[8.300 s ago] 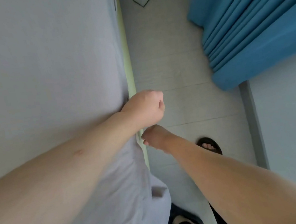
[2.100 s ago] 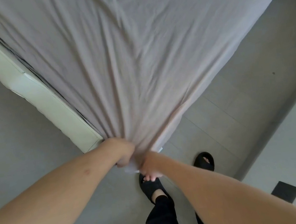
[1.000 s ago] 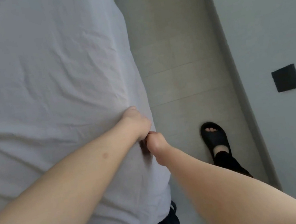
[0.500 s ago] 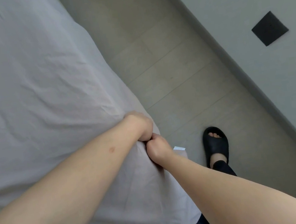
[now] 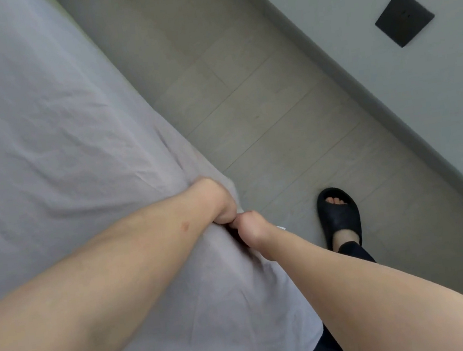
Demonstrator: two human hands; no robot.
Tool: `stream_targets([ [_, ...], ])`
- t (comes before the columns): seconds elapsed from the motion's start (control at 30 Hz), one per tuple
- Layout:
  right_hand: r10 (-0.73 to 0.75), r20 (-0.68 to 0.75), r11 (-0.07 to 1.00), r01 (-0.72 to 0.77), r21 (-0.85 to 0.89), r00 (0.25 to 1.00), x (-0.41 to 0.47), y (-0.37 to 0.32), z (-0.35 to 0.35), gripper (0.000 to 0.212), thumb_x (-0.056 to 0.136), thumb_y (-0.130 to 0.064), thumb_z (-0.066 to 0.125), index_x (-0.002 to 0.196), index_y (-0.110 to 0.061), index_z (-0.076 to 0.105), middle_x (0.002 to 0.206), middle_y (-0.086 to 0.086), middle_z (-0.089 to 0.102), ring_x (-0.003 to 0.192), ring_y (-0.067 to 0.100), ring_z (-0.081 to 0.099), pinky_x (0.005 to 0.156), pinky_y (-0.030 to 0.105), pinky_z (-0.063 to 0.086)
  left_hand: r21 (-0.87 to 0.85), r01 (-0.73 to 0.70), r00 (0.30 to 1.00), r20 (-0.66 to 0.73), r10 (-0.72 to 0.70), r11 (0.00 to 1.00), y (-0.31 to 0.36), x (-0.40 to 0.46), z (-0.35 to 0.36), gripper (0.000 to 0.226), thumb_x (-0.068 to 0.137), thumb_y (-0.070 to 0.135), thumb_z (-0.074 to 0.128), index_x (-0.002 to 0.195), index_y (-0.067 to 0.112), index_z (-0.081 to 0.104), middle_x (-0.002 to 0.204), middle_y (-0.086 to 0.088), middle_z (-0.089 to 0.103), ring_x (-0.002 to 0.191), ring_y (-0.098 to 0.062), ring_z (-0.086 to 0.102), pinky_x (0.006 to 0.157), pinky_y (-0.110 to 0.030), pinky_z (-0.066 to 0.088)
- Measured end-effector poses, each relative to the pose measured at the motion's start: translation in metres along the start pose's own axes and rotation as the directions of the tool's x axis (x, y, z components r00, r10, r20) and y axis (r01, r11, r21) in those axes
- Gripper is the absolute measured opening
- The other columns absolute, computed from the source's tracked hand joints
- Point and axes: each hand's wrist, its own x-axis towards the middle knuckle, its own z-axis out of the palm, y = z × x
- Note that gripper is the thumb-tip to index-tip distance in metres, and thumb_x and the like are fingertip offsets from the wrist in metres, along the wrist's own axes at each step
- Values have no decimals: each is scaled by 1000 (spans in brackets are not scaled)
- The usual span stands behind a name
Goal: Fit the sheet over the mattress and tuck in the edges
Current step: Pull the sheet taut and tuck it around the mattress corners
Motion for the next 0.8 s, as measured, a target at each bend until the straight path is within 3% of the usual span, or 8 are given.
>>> stream_targets([
  [0.1, 153, 251, 968, -196, 157, 956, 3, 33, 15, 52, 87, -67, 50, 102, -25, 78, 106, 1, 77, 99, 23, 73, 94, 37, 52, -58, -7, 989, 145, 16, 998, -7, -5, 10, 23, 90, 14, 38, 94, 13, 60, 118, -13, 66, 99, -34, 64, 93, -45, 52],
  [0.2, 217, 488, 909, -358, 214, 845, 10, 72, 23, 70, 78, -83, 52, 120, -31, 74, 121, 3, 73, 115, 27, 69, 107, 42, 46, -327, 98, 977, 211, -28, 940, -13, 0, 4, 17, 81, 11, 42, 81, 11, 59, 88, -10, 61, 68, -29, 54, 66, -32, 42],
  [0.3, 289, 521, 904, -408, 127, 803, 11, 77, 16, 72, 77, -84, 50, 124, -33, 71, 121, 1, 74, 114, 24, 69, 110, 39, 45, -492, 84, 985, -92, -147, 866, -10, 15, 8, 19, 90, 23, 47, 80, 10, 57, 98, -13, 67, 77, -29, 59, 62, -31, 40],
  [0.4, 437, 426, 899, -394, -190, 792, -9, 49, -4, 81, 84, -83, 36, 126, -20, 66, 103, 11, 72, 92, 25, 68, 91, 35, 52, -464, -37, 760, -588, -276, 885, -12, 18, 1, 24, 92, 31, 50, 85, 10, 59, 99, -17, 68, 89, -37, 64, 63, -33, 39],
  [0.5, 515, 235, 737, -285, -613, 824, -17, 15, -19, 61, 98, -53, 38, 118, 0, 60, 78, 20, 63, 74, 30, 62, 67, 33, 49, -537, -121, 602, -708, -368, 835, -20, 6, -21, 24, 93, 29, 47, 99, 12, 62, 105, -14, 66, 97, -38, 63, 71, -37, 45],
  [0.6, 341, 107, 468, -70, -881, 934, -12, -5, -22, 40, 93, -32, 45, 116, -7, 65, 93, 14, 63, 94, 34, 62, 94, 41, 51, -555, -118, 623, -687, -374, 824, -26, -17, -24, 23, 93, 29, 47, 101, 14, 62, 110, -11, 64, 102, -37, 62, 78, -38, 50],
  [0.67, 198, 111, 487, 1, -873, 974, -17, -24, -27, 21, 95, -19, 42, 91, -8, 59, 94, 9, 60, 84, 29, 56, 89, 36, 50, -577, -109, 647, -660, -383, 810, -32, -34, -18, 19, 93, 28, 46, 99, 15, 59, 111, -9, 62, 102, -35, 61, 78, -37, 49],
  [0.8, 2, 35, 649, 25, -760, 999, -33, -75, -40, 23, 93, -8, 40, 100, -3, 61, 102, 18, 63, 77, 27, 52, 69, 30, 43, -654, -56, 695, -568, -441, 754, -60, -80, -11, 14, 94, 25, 44, 93, 18, 55, 110, -9, 62, 97, -33, 59, 75, -35, 47],
])
